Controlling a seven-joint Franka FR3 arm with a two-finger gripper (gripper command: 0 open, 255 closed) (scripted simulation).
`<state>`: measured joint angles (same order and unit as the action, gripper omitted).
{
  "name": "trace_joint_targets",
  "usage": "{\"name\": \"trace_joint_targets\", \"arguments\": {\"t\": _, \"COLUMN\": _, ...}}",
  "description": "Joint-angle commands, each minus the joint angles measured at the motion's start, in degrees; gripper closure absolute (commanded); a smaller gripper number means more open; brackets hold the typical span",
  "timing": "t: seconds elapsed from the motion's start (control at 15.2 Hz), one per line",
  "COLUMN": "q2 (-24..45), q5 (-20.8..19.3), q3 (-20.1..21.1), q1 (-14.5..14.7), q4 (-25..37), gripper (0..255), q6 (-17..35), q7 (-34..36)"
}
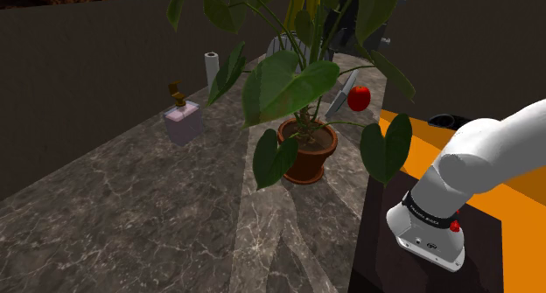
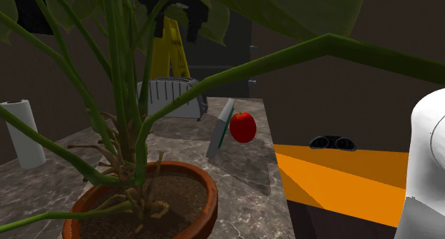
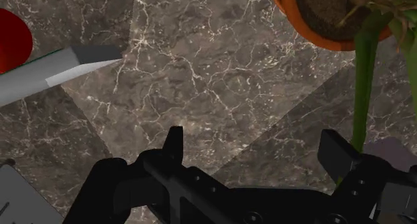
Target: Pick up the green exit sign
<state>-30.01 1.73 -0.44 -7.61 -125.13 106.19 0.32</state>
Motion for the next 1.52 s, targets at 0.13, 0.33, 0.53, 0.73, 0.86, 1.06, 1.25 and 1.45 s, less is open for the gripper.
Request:
{"name": "trace_joint_targets", "arguments": {"t": 0.13, "q2": 6.8, "q5": -0.4, "q3": -1.4, "q1": -2.7, "q4": 3.0, "gripper": 0, "q6": 2.7, "q7": 3.9}}
{"name": "trace_joint_targets", "arguments": {"t": 0.33, "q2": 11.6, "q5": -0.6, "q3": -2.6, "q1": -4.5, "q4": 5.5, "gripper": 0, "q6": 4.3, "q7": 6.6}}
{"name": "trace_joint_targets", "arguments": {"t": 0.53, "q2": 16.2, "q5": -0.6, "q3": -4.0, "q1": -6.3, "q4": 8.0, "gripper": 0, "q6": 5.5, "q7": 9.3}}
{"name": "trace_joint_targets", "arguments": {"t": 0.73, "q2": 20.7, "q5": -0.4, "q3": -5.5, "q1": -7.9, "q4": 10.6, "gripper": 0, "q6": 6.6, "q7": 11.8}}
{"name": "trace_joint_targets", "arguments": {"t": 0.86, "q2": 23.7, "q5": -0.2, "q3": -6.6, "q1": -9.0, "q4": 12.3, "gripper": 0, "q6": 7.2, "q7": 13.5}}
{"name": "trace_joint_targets", "arguments": {"t": 1.06, "q2": 27.9, "q5": 0.4, "q3": -8.2, "q1": -10.7, "q4": 14.8, "gripper": 0, "q6": 7.9, "q7": 15.8}}
{"name": "trace_joint_targets", "arguments": {"t": 1.25, "q2": 31.9, "q5": 1.2, "q3": -9.8, "q1": -12.3, "q4": 17.3, "gripper": 0, "q6": 8.4, "q7": 18.0}}
{"name": "trace_joint_targets", "arguments": {"t": 1.45, "q2": 35.8, "q5": 2.1, "q3": -11.5, "q1": -14.0, "q4": 19.7, "gripper": 0, "q6": 8.9, "q7": 20.1}}
